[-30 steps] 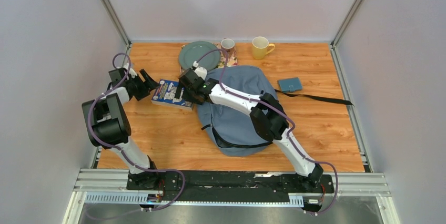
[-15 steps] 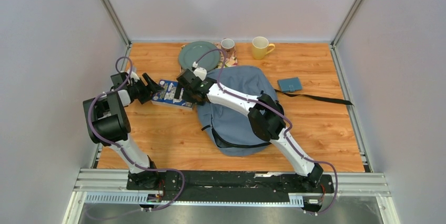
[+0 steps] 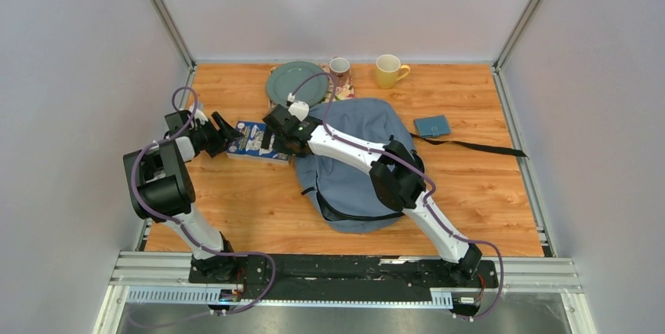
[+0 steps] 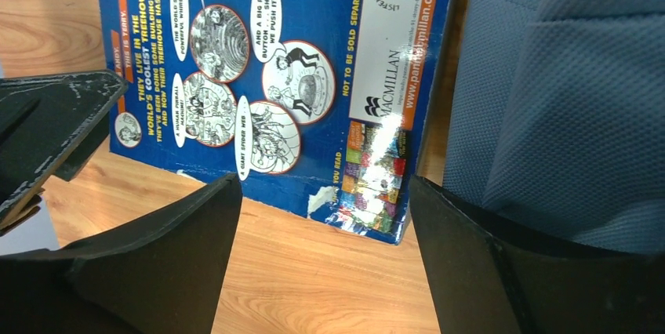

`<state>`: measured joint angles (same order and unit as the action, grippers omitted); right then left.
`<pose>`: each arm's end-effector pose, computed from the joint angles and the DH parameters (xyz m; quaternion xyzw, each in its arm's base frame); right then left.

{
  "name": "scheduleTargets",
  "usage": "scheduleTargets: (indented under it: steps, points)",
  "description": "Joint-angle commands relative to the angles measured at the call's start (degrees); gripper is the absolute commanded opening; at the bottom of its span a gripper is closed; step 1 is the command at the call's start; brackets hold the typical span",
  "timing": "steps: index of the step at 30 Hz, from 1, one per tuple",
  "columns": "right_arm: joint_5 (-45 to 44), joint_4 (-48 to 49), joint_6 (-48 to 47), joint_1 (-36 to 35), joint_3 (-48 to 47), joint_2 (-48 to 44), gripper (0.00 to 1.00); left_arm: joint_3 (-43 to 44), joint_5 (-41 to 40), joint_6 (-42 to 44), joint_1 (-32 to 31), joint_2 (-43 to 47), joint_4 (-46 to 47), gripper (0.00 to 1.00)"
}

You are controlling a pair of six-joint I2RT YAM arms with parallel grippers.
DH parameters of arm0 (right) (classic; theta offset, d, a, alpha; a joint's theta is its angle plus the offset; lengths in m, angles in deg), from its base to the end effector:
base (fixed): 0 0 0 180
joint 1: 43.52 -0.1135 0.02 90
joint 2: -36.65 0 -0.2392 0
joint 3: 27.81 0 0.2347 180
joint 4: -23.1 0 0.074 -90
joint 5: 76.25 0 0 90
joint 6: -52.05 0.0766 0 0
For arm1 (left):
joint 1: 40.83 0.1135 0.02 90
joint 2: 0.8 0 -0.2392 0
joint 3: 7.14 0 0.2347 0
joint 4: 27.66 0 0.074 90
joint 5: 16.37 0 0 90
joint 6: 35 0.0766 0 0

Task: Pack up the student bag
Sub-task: Pick up the book from the center of the board.

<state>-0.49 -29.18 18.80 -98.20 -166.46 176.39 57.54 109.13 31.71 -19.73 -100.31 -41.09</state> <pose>0.3193 0.4180 0.1447 0.0560 0.9412 0.1914 0.2729 0.3360 0.0820 0.1136 -0.2356 0.8650 -0.2913 0.3338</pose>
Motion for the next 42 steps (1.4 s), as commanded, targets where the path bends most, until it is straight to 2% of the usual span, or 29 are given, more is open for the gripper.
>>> scheduleTargets:
  steps: [1, 5, 10, 15, 17, 19, 20, 26, 30, 31, 33, 37, 40, 41, 42]
  points:
    - [-3.9, -5.2, -1.0, 0.7, 1.0, -0.9, 0.87, -0.4, 2.3, 0.1, 0.1, 3.3, 0.0, 0.75]
    - [-3.1, -4.5, -4.0, 0.8, 1.1, -2.6, 0.87, 0.2, 3.0, 0.3, 0.1, 3.4, -1.0, 0.75]
    - [1.0, -4.8, -4.3, 2.1, -1.0, 0.1, 0.86, -0.7, 4.3, -0.1, 0.2, 4.1, -1.0, 0.74]
    - [7.7, 0.1, -4.3, 2.1, 0.3, 1.0, 0.76, -1.2, 7.6, -1.1, 0.2, 4.1, -1.0, 0.72]
    - [9.7, 2.0, -4.2, 2.0, 1.1, 1.0, 0.67, -1.8, 9.9, -2.4, 0.3, 4.7, 0.3, 0.68]
    - [10.4, 3.5, -4.2, 2.0, 2.1, 0.6, 0.63, -3.1, 13.2, -3.6, 0.2, 5.2, 2.0, 0.62]
    - [11.0, 3.9, -4.3, 2.0, 2.2, 0.5, 0.59, -3.5, 14.1, -4.2, 0.2, 5.5, 3.3, 0.59]
    - [12.6, 4.0, -4.7, 2.0, 1.8, 1.2, 0.56, -5.4, 17.8, -6.0, 0.1, 6.9, 4.4, 0.56]
    - [13.2, 4.0, -4.6, 2.0, 2.0, 1.1, 0.55, -4.7, 16.6, -4.3, 0.1, 5.7, 1.1, 0.20]
    - [13.3, 4.2, -4.5, 2.0, 2.1, 1.1, 0.55, -4.5, 16.0, -4.1, 0.2, 5.4, 0.4, 0.08]
    - [13.4, 4.5, -4.7, 2.0, 2.5, 0.4, 0.55, -3.2, 14.9, -2.7, 0.1, 4.4, -3.4, 0.00]
    - [15.5, 5.8, -5.8, 2.1, 3.7, -1.2, 0.57, -2.4, 10.4, -1.2, 0.2, 4.9, -7.8, 0.00]
    - [18.4, 9.7, -7.3, 2.2, 7.3, -5.3, 0.69, -2.7, 10.1, -0.4, 0.2, 10.5, -8.8, 0.00]
    - [18.8, 10.6, -7.8, 2.4, 8.3, -6.9, 0.79, -1.1, 9.8, 1.2, 0.2, 13.9, -11.9, 0.00]
    - [19.2, 12.1, -8.2, 2.5, 9.9, -10.7, 0.83, -0.1, 9.1, 2.0, 0.3, 15.7, -13.8, 0.00]
